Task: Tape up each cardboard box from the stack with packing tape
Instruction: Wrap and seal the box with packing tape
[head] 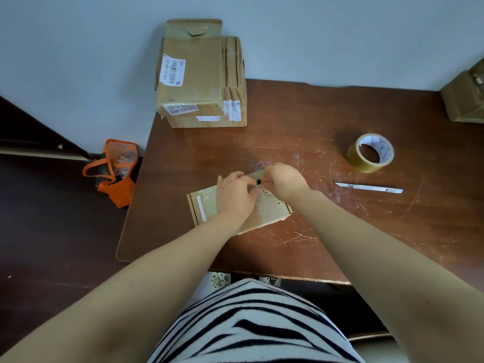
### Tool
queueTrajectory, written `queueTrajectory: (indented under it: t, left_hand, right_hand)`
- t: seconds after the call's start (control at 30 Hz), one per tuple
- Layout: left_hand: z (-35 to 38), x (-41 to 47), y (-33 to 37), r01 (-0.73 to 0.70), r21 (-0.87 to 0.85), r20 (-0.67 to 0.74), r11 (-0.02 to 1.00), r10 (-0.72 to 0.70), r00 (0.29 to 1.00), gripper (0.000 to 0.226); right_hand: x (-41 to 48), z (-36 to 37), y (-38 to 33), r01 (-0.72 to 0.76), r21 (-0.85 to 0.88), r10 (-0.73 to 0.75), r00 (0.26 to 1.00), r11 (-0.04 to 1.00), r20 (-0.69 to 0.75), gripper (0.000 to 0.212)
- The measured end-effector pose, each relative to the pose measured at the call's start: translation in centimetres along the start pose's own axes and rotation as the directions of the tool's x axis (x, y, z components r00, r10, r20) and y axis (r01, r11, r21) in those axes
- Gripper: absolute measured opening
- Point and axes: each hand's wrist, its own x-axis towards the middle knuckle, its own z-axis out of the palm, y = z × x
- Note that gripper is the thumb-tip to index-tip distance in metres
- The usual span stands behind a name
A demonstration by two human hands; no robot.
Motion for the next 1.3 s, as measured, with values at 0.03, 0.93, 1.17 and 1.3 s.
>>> queueTrajectory:
  t: [0.03,0.93,1.17,1.3]
  left_hand:
    - [0.0,0.2,0.0,0.001,0.005,-0.004,1.000,-0.001,1.000,0.023]
    - [0.0,0.3,0.5,-0.046,0.205,0.108,0.978,0.024,0.994,0.105]
    - [0.7,-0.2,0.2,-0.122,0.361,0.309,0.924,0.005,0.951,0.141]
    - [0.4,-0.2,0.0,-0.165,0.373,0.334,0.913,0.034,0.942,0.139]
  right_hand:
    - [-0.1,0.2,0.1,-0.003,0.018,0.003,1.000,1.000,-0.022,0.021]
    - [-1.3,0.2,4.0,-0.173,0.469,0.359,0.868,0.866,-0.343,0.028]
    - [-3.1,1.6,11.5,-0.592,0.137,0.608,0.780,0.794,-0.149,0.072]
    - [-4.4,1.8,12.2,-0.605,0.002,0.601,0.790,0.796,-0.120,0.063]
